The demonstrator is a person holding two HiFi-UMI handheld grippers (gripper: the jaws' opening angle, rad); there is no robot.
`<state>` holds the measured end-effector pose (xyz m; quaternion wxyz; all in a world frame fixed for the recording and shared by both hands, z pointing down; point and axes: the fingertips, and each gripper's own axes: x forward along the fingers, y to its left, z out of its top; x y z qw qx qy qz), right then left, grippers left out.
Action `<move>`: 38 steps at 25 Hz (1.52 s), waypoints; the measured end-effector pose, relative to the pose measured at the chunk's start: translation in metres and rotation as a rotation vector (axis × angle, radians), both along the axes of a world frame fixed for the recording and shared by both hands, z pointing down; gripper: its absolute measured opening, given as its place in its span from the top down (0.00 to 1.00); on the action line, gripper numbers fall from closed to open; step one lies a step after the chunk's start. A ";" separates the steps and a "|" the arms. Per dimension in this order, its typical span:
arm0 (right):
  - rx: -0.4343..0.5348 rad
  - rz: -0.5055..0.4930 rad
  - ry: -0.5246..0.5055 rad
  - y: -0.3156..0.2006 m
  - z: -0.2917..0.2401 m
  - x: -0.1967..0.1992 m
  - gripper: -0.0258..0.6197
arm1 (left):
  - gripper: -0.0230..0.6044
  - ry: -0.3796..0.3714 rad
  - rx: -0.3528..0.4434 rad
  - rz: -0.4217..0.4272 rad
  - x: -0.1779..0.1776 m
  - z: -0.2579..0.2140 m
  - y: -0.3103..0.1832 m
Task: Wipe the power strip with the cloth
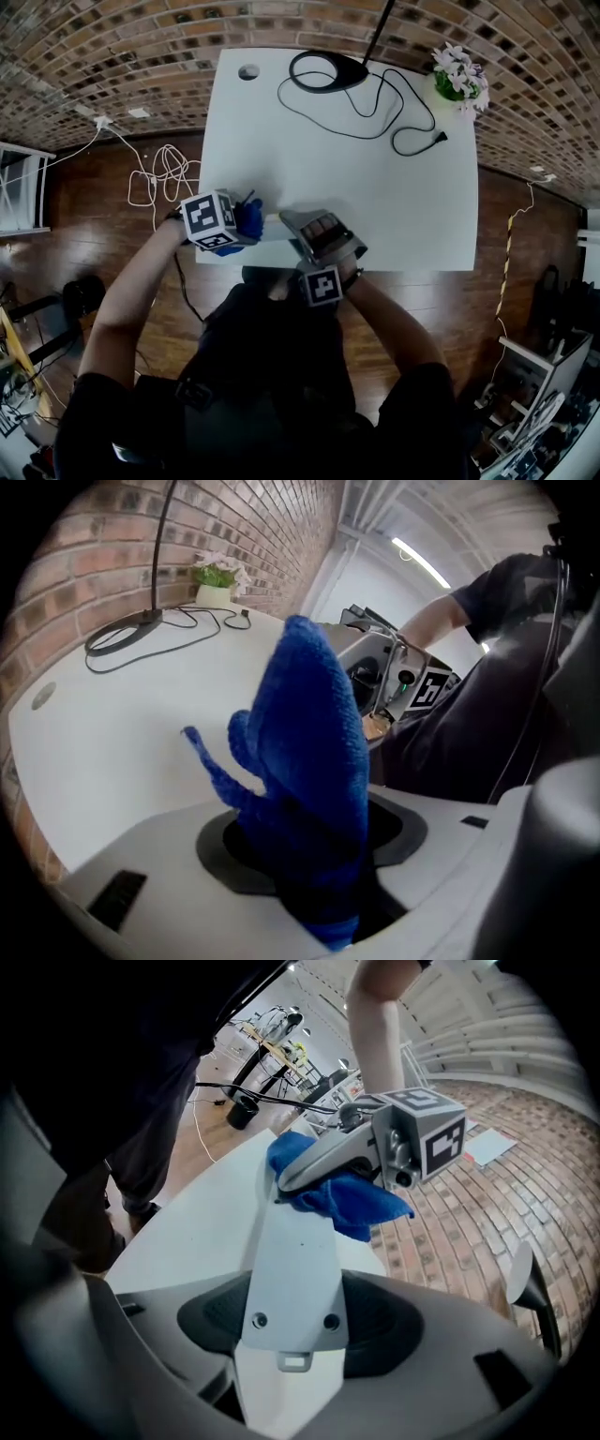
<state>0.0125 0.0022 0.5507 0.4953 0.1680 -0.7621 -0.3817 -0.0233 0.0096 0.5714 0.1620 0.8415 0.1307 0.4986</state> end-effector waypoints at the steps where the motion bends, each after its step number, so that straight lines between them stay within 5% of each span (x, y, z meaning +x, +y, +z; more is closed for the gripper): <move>1: -0.016 0.006 -0.004 0.001 0.002 0.001 0.54 | 0.61 0.001 -0.005 0.006 0.001 0.001 0.003; 4: -0.129 0.038 -0.081 0.010 0.005 0.001 0.53 | 0.62 0.011 0.049 0.038 0.004 -0.003 0.010; 9: -0.352 0.185 -0.315 0.018 -0.001 0.014 0.43 | 0.62 -0.011 0.367 0.148 0.003 -0.002 0.006; 14: -0.533 0.242 -0.254 0.011 0.027 0.016 0.43 | 0.62 0.008 0.548 0.125 0.007 0.004 0.003; 16: -0.582 0.246 -0.253 0.013 0.034 0.013 0.61 | 0.60 0.032 0.576 0.078 0.011 0.003 0.002; 21: -0.606 0.309 -0.368 0.011 0.033 0.017 0.62 | 0.56 0.119 0.703 -0.172 0.002 -0.020 -0.016; 23: -0.612 0.335 -0.414 0.010 0.032 0.019 0.63 | 0.62 0.134 0.731 -0.277 -0.008 -0.028 -0.021; 27: -0.581 0.335 -0.417 0.011 0.032 0.020 0.63 | 0.79 0.146 0.692 -0.400 -0.017 -0.035 -0.020; 29: -0.568 0.330 -0.407 0.013 0.032 0.018 0.63 | 0.87 0.192 0.629 -0.560 -0.024 -0.051 -0.028; 33: -0.560 0.330 -0.406 0.014 0.031 0.017 0.64 | 0.88 0.342 0.345 -1.084 -0.066 -0.088 -0.067; 35: -0.561 0.327 -0.405 0.015 0.032 0.019 0.65 | 0.87 0.334 0.226 -1.195 -0.072 -0.088 -0.080; 38: -0.565 0.318 -0.400 0.015 0.032 0.019 0.65 | 0.85 0.300 0.063 -1.250 -0.059 -0.076 -0.086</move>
